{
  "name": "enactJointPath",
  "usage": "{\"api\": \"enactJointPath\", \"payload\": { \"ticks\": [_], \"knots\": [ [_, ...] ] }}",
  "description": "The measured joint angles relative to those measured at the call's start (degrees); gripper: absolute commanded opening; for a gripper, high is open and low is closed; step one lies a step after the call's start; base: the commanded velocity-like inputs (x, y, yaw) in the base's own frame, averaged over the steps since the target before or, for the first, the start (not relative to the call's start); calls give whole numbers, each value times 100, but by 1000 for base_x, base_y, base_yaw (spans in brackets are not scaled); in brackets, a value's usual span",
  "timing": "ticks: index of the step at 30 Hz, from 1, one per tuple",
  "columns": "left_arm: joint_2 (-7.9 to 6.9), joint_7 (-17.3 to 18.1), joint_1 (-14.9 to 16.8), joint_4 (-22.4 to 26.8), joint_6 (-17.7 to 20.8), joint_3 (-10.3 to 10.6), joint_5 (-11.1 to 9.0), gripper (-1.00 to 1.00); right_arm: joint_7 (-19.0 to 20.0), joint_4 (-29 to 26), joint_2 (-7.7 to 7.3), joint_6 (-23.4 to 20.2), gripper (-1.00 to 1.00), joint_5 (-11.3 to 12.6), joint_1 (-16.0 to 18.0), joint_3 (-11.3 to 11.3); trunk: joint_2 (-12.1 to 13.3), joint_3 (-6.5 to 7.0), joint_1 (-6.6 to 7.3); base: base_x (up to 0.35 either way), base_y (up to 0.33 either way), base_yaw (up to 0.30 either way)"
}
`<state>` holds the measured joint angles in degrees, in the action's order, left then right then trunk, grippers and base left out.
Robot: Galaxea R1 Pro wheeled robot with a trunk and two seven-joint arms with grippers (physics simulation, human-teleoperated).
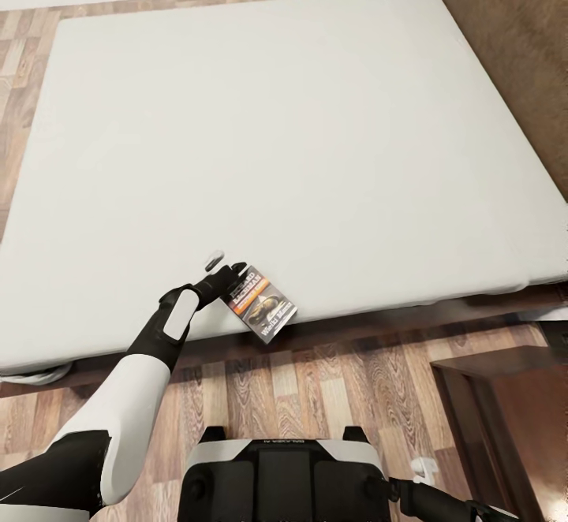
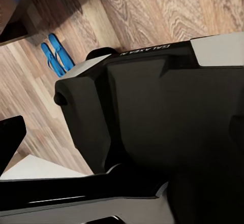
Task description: In the bedroom, move the book from the bed onto either nightstand, and place the two sandals side by side next to the bed.
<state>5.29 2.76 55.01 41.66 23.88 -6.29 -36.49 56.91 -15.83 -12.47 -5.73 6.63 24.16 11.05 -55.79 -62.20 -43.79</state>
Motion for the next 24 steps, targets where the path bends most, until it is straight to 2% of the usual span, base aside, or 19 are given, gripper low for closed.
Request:
{"api": "enactJointPath", "payload": {
  "ticks": [24],
  "knots": [
    [-34, 16, -1, 31, 50, -10, 18, 100, 0, 1, 1, 0, 100, 0, 0, -4, 964, 431, 527, 0, 0, 0]
  ]
}}
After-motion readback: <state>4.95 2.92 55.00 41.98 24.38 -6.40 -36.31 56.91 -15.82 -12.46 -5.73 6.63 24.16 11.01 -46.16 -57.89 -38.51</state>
